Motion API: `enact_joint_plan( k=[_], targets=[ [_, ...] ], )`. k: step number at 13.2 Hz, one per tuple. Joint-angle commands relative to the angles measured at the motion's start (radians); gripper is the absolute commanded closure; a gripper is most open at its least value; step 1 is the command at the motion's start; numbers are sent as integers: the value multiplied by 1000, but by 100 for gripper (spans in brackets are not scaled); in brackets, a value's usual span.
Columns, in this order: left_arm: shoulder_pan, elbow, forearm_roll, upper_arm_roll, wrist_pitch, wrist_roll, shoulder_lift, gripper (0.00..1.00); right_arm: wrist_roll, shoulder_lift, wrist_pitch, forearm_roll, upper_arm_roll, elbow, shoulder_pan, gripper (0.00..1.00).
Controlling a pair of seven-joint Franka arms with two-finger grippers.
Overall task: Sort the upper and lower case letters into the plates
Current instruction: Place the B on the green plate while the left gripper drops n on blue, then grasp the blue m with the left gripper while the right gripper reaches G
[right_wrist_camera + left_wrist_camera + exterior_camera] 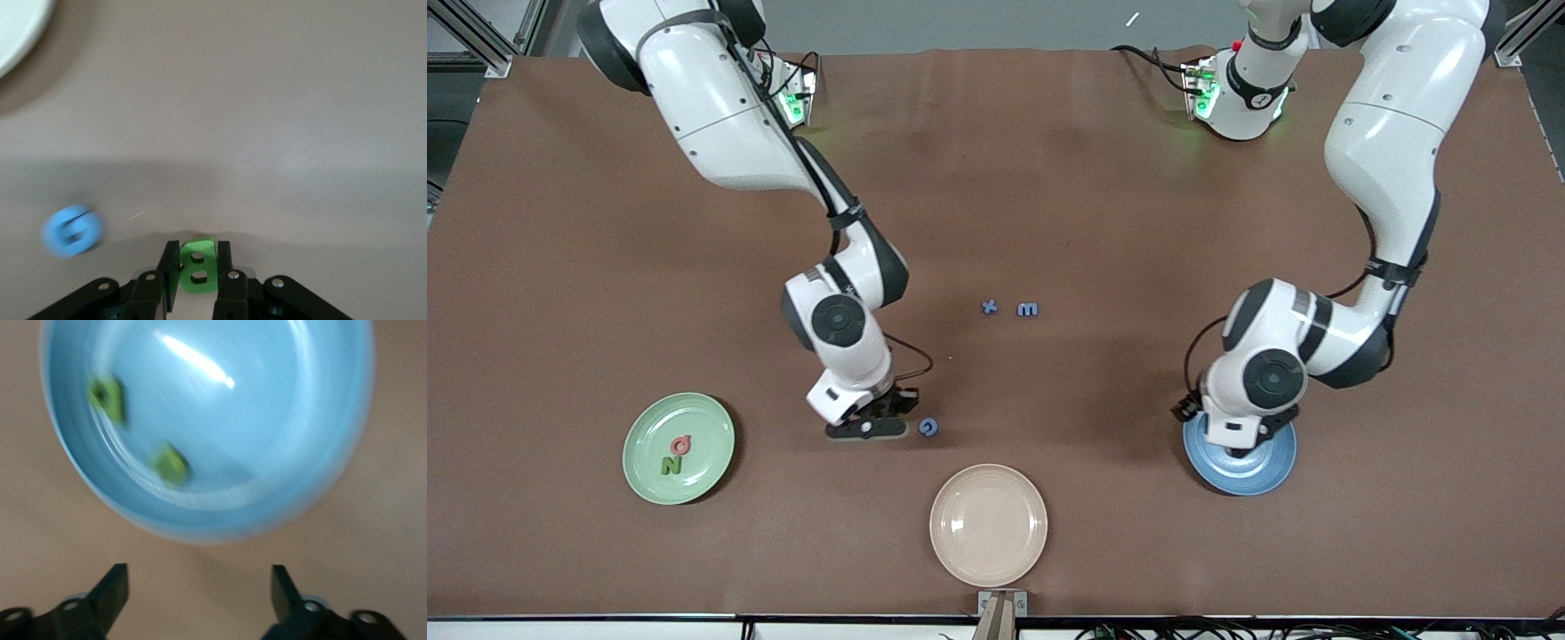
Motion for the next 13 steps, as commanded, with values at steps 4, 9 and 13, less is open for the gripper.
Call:
enact_joint_plan(
  k=[4,9,13],
  targets=[
    [-199,-25,-5,-55,72,-471,-9,0,-599,-67,-54,0,25,1,-284,98],
    [-294,-207,18,-53,362,-970,-10,2,-798,-58,-57,1,22,2,-409,66],
    [-339,-271,31,-48,395,-1121,-23,10,-757,-56,-57,30,25,-7,-407,1]
  ],
)
